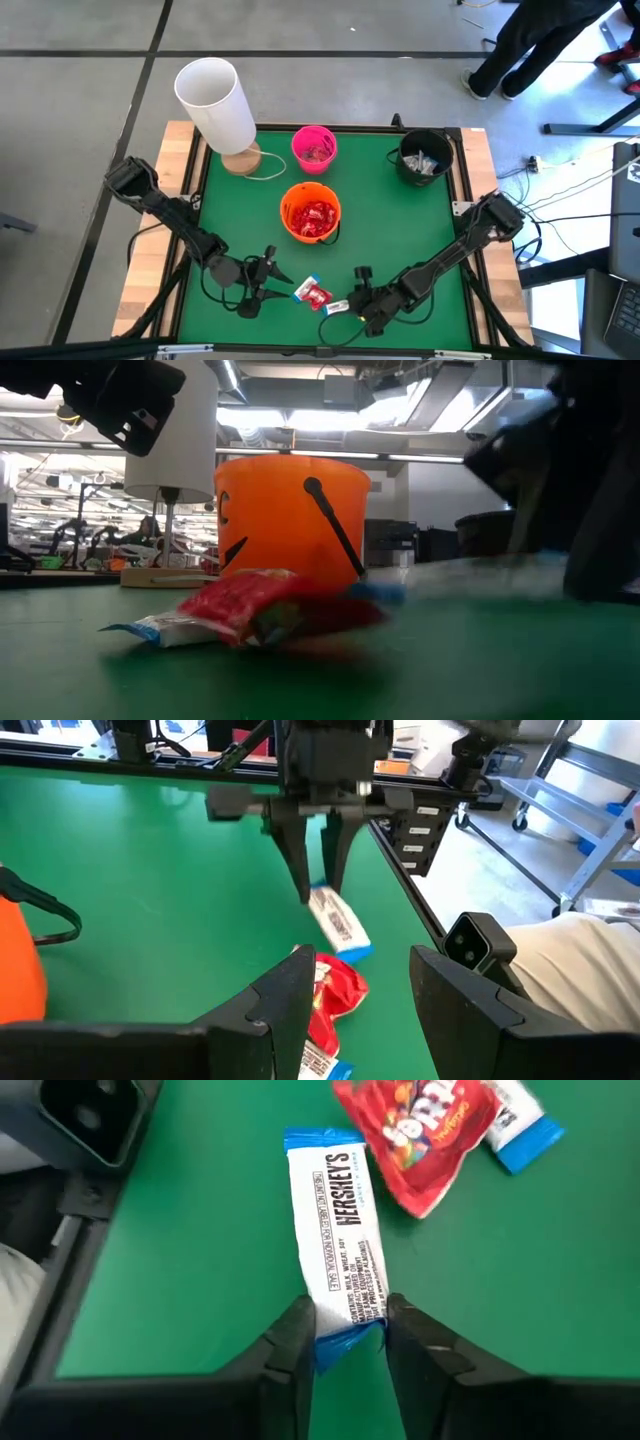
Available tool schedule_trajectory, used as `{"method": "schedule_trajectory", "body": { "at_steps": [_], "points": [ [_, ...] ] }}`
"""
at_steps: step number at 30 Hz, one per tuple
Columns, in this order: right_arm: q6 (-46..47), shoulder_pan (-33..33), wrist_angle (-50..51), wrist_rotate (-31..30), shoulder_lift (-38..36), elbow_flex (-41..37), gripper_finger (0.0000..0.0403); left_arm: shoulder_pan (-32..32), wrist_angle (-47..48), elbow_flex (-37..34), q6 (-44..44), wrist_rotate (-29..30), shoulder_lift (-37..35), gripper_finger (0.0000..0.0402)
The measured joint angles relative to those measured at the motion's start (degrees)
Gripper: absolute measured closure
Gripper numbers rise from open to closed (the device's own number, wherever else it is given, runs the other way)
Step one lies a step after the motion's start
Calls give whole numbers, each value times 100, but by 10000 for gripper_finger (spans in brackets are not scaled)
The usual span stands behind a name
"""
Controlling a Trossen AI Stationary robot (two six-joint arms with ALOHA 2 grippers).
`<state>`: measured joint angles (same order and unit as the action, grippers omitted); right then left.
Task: Sort candy
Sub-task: Put the white candy into the black bucket
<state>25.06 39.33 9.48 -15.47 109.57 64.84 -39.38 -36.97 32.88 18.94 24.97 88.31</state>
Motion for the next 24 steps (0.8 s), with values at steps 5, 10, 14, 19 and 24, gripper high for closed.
{"method": "schedule_trajectory", "body": {
  "at_steps": [5, 10, 14, 19, 24],
  "points": [
    [8, 0, 455, -49, -265, 6, 311, 0, 0, 0, 0, 2, 0, 242],
    [21, 2, 916, -384, -618, 11, 311, 0, 0, 0, 0, 4, 0, 242],
    [52, 2, 1391, -661, -927, 12, 311, 0, 2, 0, 0, 5, 0, 242],
    [470, 2, 2430, -997, -1451, 17, 311, 0, 1, 0, 0, 4, 0, 242],
    [794, 2, 3272, -1699, -2124, 17, 311, 7, 1, 0, 0, 41, 0, 242]
  ]
}}
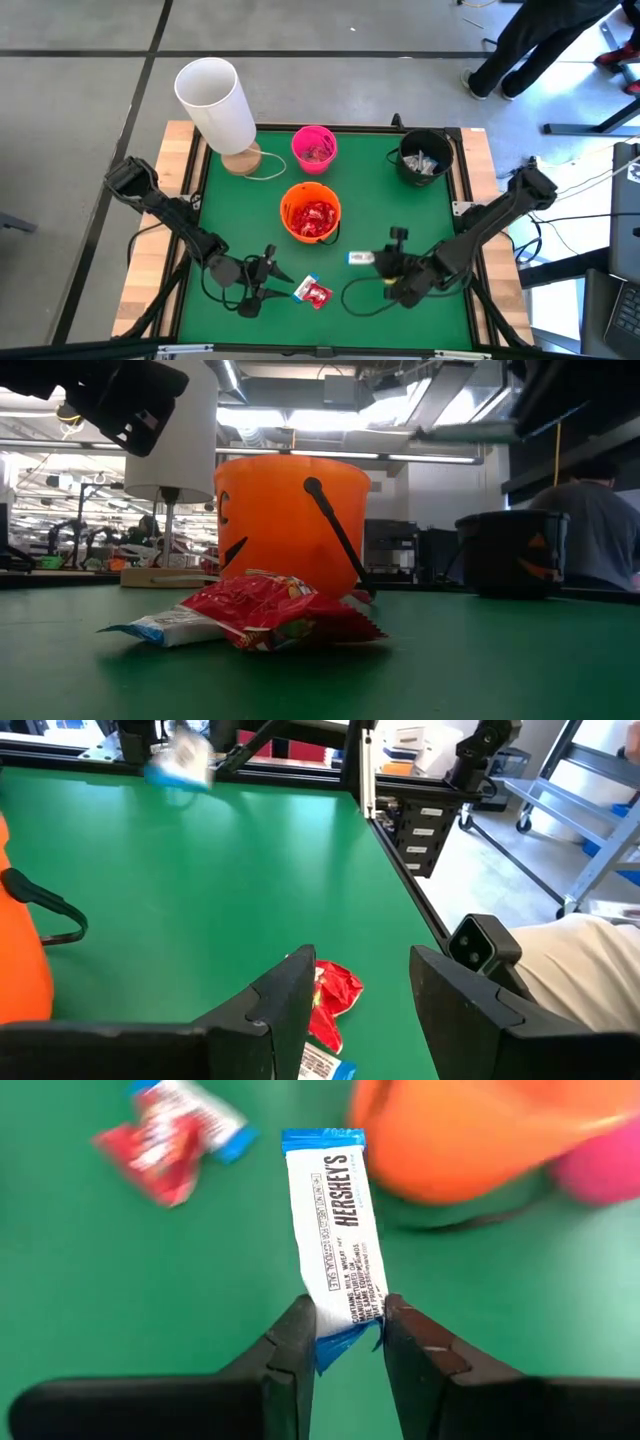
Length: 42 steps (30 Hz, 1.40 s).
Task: Sort candy
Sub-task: Put the white candy into the black bucket
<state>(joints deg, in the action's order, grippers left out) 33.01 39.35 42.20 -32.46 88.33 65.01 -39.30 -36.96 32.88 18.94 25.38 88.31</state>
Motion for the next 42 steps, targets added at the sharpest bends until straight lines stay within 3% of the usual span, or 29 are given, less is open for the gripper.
{"method": "schedule_trajectory", "body": {
  "at_steps": [5, 9, 15, 25, 34, 42],
  "points": [
    [14, -78, 485, -1230, -519, 2, 311, 36, -1, 0, 2, 9, 0, 242],
    [16, -502, 766, -1659, -756, 4, 311, 35, -1, 0, 2, 7, 0, 242],
    [128, -1740, 1363, -1500, -912, 9, 311, 34, 1, 0, 1, 6, -2, 242],
    [591, -4061, 3470, -996, -993, 9, 311, 36, 30, 0, -2, 5, -2, 242],
    [514, -5096, 4203, -1000, -1239, 9, 310, 41, 51, 0, -3, 3, -2, 242],
    [-134, -5495, 4196, -1147, -1254, 9, 298, 40, 51, 0, 0, 3, -2, 242]
  ]
}}
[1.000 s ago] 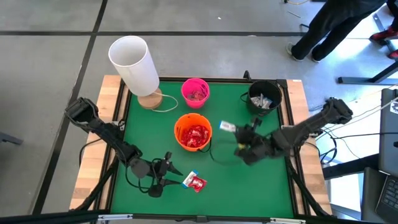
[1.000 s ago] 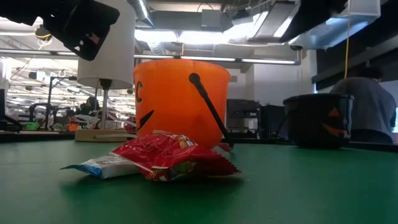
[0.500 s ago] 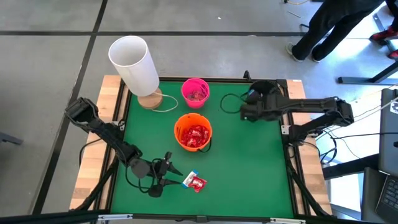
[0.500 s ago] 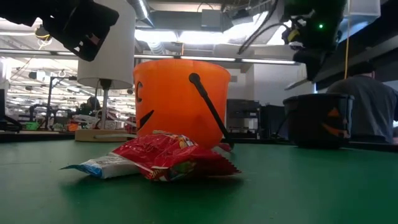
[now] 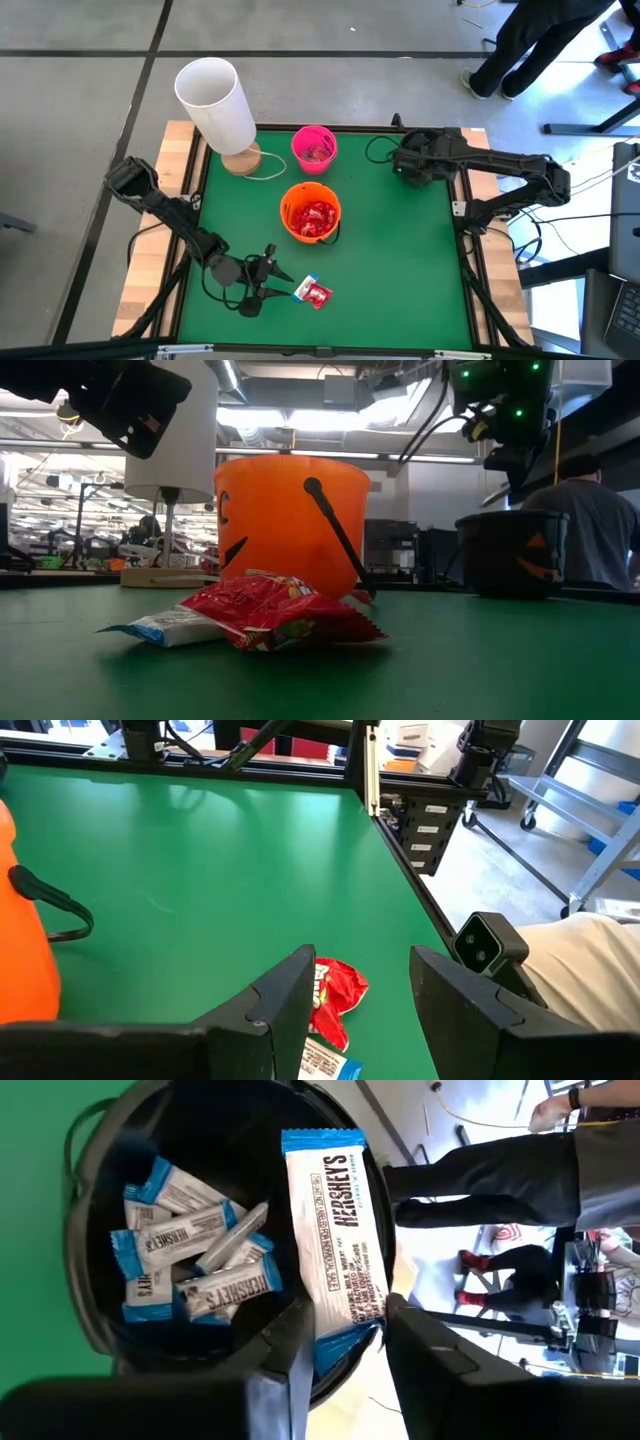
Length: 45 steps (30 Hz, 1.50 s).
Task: Sort candy
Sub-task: Put the white candy into the black bucket, then put the red candy into the orange bucket
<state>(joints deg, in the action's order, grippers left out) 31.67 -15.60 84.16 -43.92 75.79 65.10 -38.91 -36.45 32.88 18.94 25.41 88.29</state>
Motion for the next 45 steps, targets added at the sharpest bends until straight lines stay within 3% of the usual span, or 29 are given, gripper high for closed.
{"method": "schedule_trajectory", "body": {
  "at_steps": [11, 15, 19, 24, 27, 32, 35, 40, 45],
  "points": [
    [-15, -13, 0, 568, -25, 0, 179, 1, -1, 0, 2, 0, 0, 242],
    [45, 144, -98, 605, -202, 0, 171, 1, -2, 0, 2, 1, 0, 242],
    [-40, 722, -627, 668, -434, 0, 181, 0, -2, 0, 0, 0, 0, 242],
    [-68, 1837, -1879, 1090, -469, 0, 207, 16, -4, 0, 0, 79, 0, 242],
    [-145, 2591, -3141, 1323, -395, 0, 221, 16, -3, 0, 0, 83, 0, 242],
    [-1188, 3814, -6019, 2100, 47, 0, 230, 16, -4, 0, 0, 108, 0, 242],
    [-2014, 4368, -7197, 2321, 529, 2, 230, 16, -4, 0, 4, 140, 0, 242],
    [-2681, 4863, -8472, 2406, 1534, 2, 230, 16, -5, 0, 17, 139, 0, 242],
    [-2761, 4904, -8778, 2564, 2448, 0, 230, 16, -9, 0, 17, 139, 0, 242]
  ]
}}
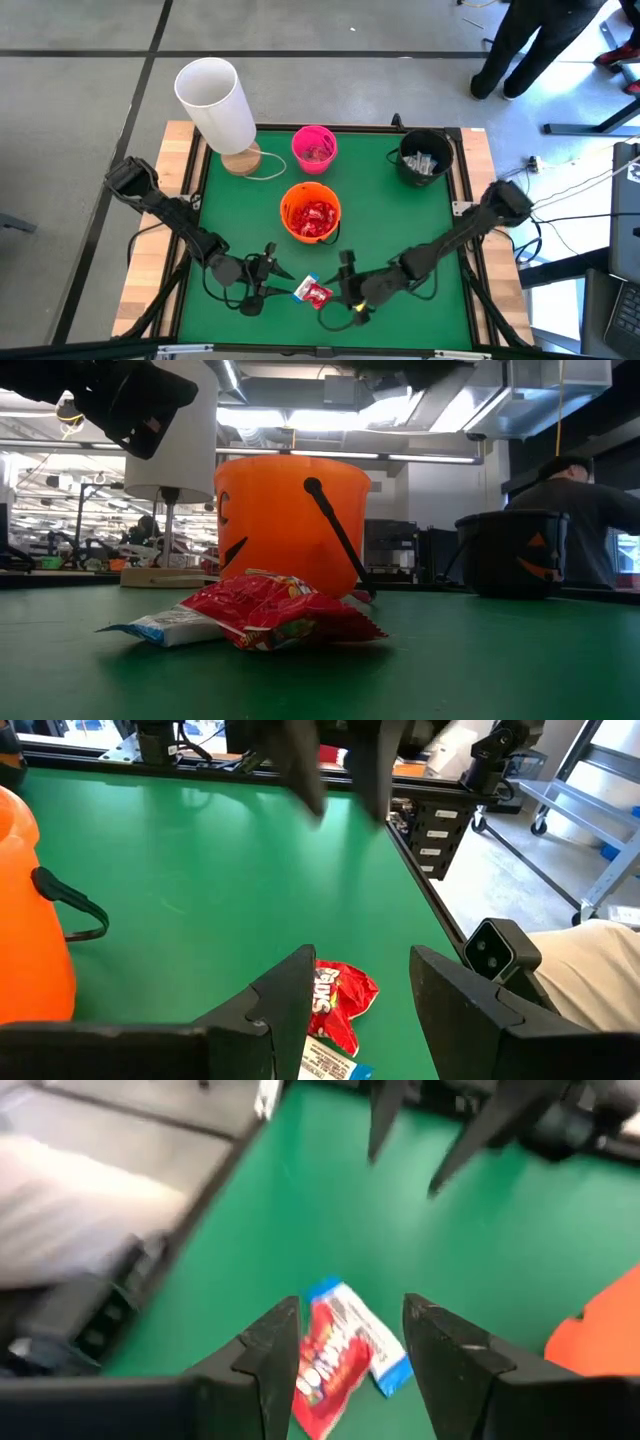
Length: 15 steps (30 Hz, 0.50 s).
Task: Sort candy
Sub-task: Put the red candy into the orange bucket
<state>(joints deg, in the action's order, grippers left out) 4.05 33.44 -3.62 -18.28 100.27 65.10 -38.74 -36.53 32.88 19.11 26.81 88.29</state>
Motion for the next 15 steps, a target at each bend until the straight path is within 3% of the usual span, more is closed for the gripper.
{"method": "schedule_trajectory", "body": {
  "at_steps": [4, 9, 15],
  "points": [
    [13, -129, -97, 19, 540, 67, 230, 0, -2, 0, 0, 0, 0, 242],
    [88, -332, -85, 605, 1110, 380, 230, 0, -3, 0, 21, 13, 0, 242],
    [168, -445, -70, 888, 1586, 660, 230, 0, -7, -2, 33, 57, 0, 242]
  ]
}}
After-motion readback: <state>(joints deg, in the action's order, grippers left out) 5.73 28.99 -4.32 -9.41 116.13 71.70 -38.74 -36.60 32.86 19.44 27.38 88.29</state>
